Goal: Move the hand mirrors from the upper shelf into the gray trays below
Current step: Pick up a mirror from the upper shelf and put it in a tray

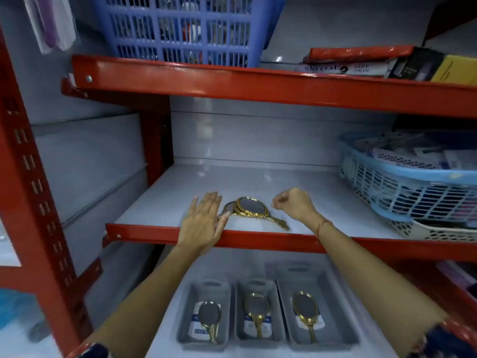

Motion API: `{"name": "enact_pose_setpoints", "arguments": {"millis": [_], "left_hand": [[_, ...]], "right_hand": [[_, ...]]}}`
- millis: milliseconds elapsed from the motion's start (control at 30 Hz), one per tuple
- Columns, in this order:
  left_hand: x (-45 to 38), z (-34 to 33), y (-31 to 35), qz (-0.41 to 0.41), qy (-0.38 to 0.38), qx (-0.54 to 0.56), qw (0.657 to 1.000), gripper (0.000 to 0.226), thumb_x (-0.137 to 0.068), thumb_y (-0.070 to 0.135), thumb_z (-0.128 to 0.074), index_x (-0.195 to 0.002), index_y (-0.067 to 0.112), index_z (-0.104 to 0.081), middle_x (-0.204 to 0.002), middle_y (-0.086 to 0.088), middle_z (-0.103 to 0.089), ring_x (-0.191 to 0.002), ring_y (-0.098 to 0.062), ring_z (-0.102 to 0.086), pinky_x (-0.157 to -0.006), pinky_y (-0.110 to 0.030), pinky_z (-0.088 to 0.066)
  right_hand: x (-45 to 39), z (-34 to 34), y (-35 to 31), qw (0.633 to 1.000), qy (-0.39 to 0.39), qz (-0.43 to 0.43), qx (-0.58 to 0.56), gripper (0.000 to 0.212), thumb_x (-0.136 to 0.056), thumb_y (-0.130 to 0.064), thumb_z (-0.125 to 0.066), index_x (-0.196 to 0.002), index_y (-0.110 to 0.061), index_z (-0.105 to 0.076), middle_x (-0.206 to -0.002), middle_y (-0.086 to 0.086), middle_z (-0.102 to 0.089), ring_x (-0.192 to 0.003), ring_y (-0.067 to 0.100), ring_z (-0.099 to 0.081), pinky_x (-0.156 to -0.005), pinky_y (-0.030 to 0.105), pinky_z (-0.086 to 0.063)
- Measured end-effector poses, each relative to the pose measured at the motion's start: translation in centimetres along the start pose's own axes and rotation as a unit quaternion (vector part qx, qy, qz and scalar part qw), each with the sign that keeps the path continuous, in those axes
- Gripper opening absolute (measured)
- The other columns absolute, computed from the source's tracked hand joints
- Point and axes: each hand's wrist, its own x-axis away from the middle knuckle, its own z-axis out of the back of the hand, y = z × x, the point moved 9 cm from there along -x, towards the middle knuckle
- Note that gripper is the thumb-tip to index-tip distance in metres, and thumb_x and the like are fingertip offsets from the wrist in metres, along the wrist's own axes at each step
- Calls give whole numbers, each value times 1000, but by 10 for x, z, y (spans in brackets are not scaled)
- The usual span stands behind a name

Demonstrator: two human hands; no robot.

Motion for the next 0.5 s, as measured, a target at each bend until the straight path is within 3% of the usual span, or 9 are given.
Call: {"name": "enact_pose_setpoints", "arguments": {"millis": [67, 200, 333, 500], "left_hand": [[2, -7, -7, 19, -9, -13, 1000, 83, -92, 59, 3, -143, 9, -40, -150, -9, -40, -142, -22, -34, -119, -42, -24], [5, -11, -7, 12, 15, -37, 999, 77, -96, 53, -3, -138, 7, -49, -143, -10, -50, -135, -22, -45, -115, -42, -33], [14, -9, -2, -34, 39, -51, 997, 69, -101, 45, -9, -127, 8, -61, -130, -8, -62, -124, -19, -57, -109, -40, -42], [17, -9, -1, -59, 54, -45, 996, 64, -102, 42, -15, -121, 7, -65, -123, -8, -67, -118, -19, -62, -104, -38, -48]], "right_hand": [[-5, -10, 8, 999, -42, -32, -12, 22, -82, -18, -71, -98, -5, -78, -107, 8, -75, -103, 22, -68, -95, 36, -53], [-9, -32, 18, 989, -116, -86, 25, 36, -71, -27, -80, -99, -3, -77, -100, 11, -77, -93, 21, -70, -88, 38, -58], [-18, -38, 22, 986, -123, -98, 52, 43, -63, -29, -86, -97, -5, -77, -98, 9, -76, -92, 22, -71, -87, 37, -59], [-24, -36, 25, 984, -130, -112, 55, 42, -62, -30, -87, -94, -5, -78, -93, 10, -77, -77, 19, -69, -82, 32, -57]]}}
